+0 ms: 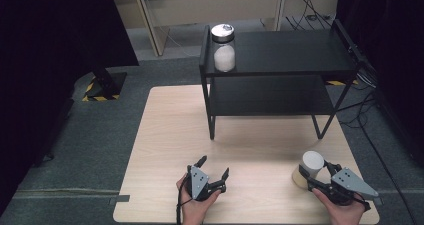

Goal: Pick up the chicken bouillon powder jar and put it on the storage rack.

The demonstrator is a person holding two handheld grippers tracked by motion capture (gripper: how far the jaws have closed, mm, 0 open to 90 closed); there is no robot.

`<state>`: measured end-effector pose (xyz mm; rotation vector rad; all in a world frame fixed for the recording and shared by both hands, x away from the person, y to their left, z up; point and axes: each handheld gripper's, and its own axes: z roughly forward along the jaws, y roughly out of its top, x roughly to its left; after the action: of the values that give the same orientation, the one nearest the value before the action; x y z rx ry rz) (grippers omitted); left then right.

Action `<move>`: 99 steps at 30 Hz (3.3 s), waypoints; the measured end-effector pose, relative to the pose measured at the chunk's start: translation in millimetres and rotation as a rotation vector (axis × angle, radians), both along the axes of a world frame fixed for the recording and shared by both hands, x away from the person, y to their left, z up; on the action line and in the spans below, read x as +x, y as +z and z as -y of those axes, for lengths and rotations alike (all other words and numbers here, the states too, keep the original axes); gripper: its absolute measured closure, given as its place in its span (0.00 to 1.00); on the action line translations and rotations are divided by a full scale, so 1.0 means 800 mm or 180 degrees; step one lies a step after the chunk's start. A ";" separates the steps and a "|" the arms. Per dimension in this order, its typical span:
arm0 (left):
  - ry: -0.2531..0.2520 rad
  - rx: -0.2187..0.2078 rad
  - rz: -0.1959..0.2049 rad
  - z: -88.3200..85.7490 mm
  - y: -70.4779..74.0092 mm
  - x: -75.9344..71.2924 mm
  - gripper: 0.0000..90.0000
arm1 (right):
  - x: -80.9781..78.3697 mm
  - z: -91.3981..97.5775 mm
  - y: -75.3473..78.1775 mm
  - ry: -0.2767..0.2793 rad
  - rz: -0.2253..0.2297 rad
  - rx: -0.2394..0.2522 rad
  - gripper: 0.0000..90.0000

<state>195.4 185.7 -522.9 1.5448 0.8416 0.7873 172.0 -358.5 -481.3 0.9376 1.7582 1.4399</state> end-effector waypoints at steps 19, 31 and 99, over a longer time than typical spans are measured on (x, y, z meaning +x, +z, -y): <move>0.0017 -0.0027 -0.0004 0.000 -0.001 0.000 0.14 | 0.005 0.000 0.042 -0.0128 0.0145 0.0228 0.38; 0.0030 -0.0025 -0.0006 0.001 -0.001 -0.001 0.14 | 0.023 -0.009 0.093 -0.0180 0.0413 0.0293 0.38; 0.0041 -0.0017 -0.0024 0.002 0.001 0.000 0.14 | 0.091 -0.042 0.318 -0.0310 0.0808 0.0362 0.38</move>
<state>195.5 184.1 -522.3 1.5399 0.8595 0.7884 244.5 -325.2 -227.3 0.8442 1.4404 1.5351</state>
